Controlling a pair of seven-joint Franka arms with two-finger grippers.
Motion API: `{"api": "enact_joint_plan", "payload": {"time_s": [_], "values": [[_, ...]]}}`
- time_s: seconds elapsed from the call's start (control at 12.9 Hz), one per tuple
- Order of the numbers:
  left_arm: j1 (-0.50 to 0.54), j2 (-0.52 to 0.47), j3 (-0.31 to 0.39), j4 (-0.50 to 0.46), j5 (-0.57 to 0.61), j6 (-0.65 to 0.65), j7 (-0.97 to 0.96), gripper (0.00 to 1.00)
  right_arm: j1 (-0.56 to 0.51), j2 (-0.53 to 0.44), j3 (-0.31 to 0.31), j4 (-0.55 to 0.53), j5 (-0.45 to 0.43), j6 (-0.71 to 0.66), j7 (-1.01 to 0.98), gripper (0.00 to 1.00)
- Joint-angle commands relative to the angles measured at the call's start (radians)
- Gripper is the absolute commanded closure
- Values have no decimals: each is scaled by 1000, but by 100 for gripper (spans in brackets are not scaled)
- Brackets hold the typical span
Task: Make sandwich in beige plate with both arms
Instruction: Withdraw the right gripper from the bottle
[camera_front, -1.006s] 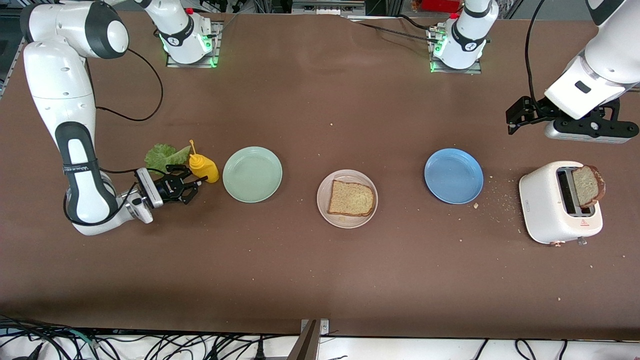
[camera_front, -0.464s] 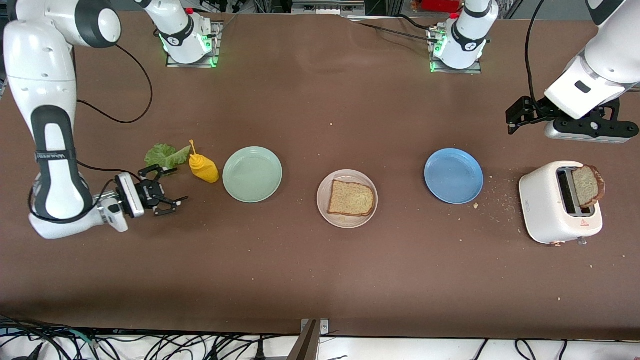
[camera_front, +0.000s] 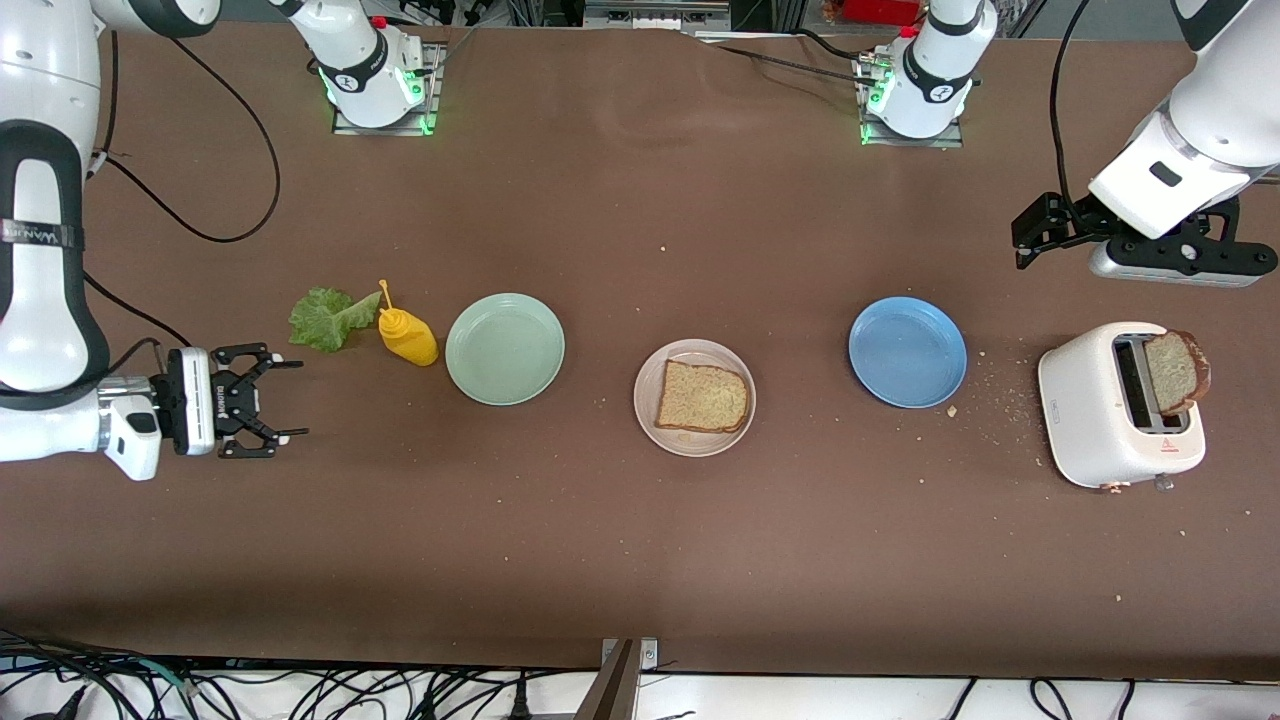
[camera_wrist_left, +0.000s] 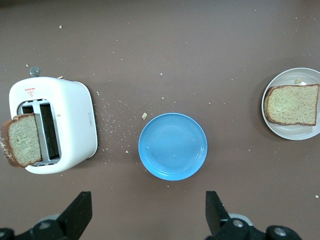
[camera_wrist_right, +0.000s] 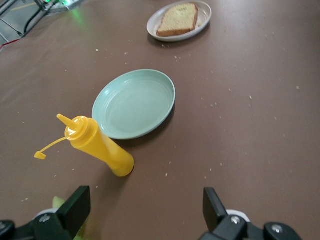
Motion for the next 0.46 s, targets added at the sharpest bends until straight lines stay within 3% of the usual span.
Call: {"api": "enact_joint_plan", "payload": {"time_s": [0.0, 0.39], "values": [[-3, 6, 1, 19, -17, -5, -3, 0, 23, -102, 9, -80, -128, 26, 230, 0], [-3, 8, 1, 19, -17, -5, -3, 0, 89, -266, 11, -234, -326, 101, 763, 0]]}}
